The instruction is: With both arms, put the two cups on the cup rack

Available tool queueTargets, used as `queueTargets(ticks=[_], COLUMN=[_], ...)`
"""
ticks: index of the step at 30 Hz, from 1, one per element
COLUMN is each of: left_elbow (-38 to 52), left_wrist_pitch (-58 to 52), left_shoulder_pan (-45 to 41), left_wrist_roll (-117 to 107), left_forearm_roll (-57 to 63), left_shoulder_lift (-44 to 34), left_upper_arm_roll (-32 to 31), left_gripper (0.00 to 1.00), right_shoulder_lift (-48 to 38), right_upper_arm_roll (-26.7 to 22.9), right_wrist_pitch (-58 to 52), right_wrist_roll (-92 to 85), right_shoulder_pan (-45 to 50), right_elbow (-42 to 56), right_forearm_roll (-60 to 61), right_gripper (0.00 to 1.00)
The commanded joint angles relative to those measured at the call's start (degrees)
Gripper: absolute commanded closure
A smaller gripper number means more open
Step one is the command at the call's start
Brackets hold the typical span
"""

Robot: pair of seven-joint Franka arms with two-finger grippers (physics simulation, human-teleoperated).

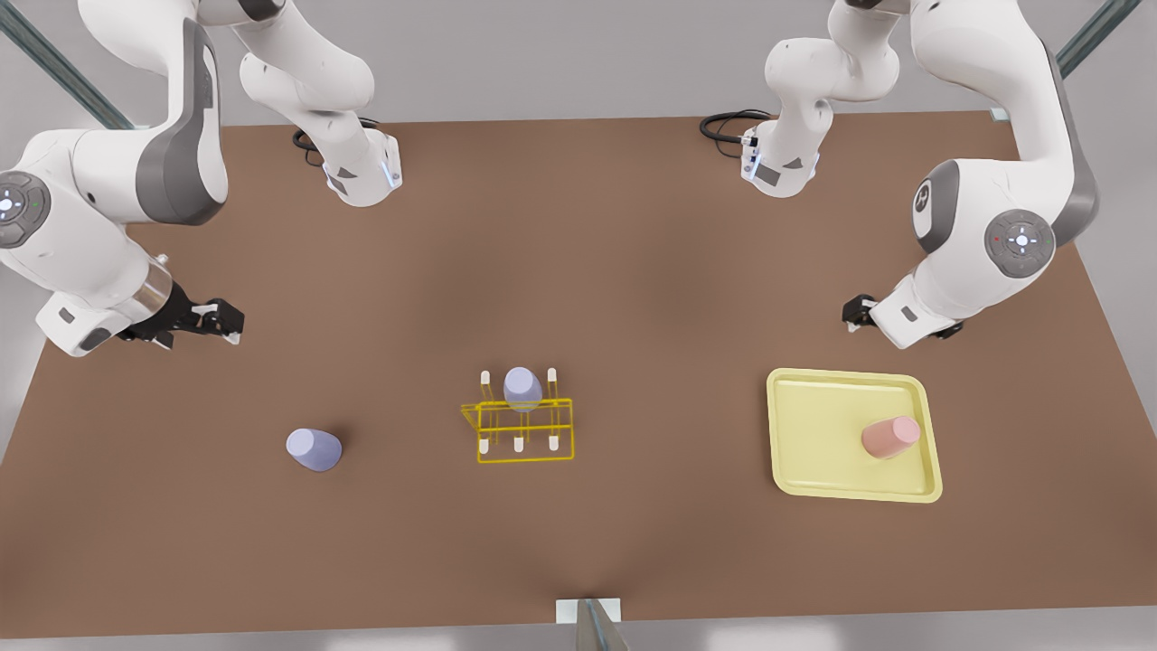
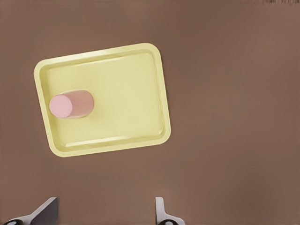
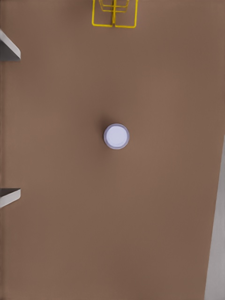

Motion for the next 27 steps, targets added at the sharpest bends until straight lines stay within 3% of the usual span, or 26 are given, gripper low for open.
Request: queueTargets(ticks=[1, 3, 7, 10, 14, 17, 20, 27], left_elbow=[0.0, 0.0, 0.0, -0.2, -0.4, -0.3, -0.3, -0.1], left_wrist_pitch=[0.6, 0.7, 0.9, 1.4, 1.5, 13.6, 24.4, 36.0], left_shoulder_pan=[0.0, 0.0, -0.1, -0.4, -0.4, 2.5, 5.1, 5.3], left_wrist_roll=[0.2, 0.3, 0.5, 0.4, 0.1, 0.6, 11.7, 12.3], left_forearm_roll=[0.0, 0.1, 0.0, 0.0, 0.1, -3.9, -6.5, -6.8], left_shoulder_lift=[-0.1, -0.1, -0.5, 0.0, 0.2, 8.5, 15.6, 22.6], left_upper_arm_roll=[0.1, 0.1, 1.8, 1.8, 1.8, 8.8, 9.1, 9.0], left_gripper=[0.00, 0.00, 0.00, 0.00, 0.00, 0.00, 0.00, 0.00], right_shoulder_lift=[0.0, 1.0, 19.1, 26.4, 29.6, 29.7, 29.6, 30.7], right_upper_arm_roll=[0.0, 0.0, 0.5, 0.4, 0.2, 0.2, 0.2, 0.2], right_wrist_pitch=[-0.1, -0.1, 5.6, 13.8, 21.0, 24.6, 28.4, 28.5], right_wrist_roll=[-1.2, -1.2, -2.5, -1.8, -2.5, -2.5, -2.6, -2.6], right_shoulder_pan=[0.0, 0.1, 2.5, 2.7, 1.8, 0.7, 0.2, -0.6], right_elbow=[-0.1, 0.3, 10.6, 11.1, 10.1, 5.9, 2.8, 0.5], right_forearm_roll=[0.0, -0.5, -1.0, -1.0, -0.8, -0.2, -0.1, 0.0], right_gripper=[0.00, 0.00, 0.00, 0.00, 0.00, 0.00, 0.00, 0.00])
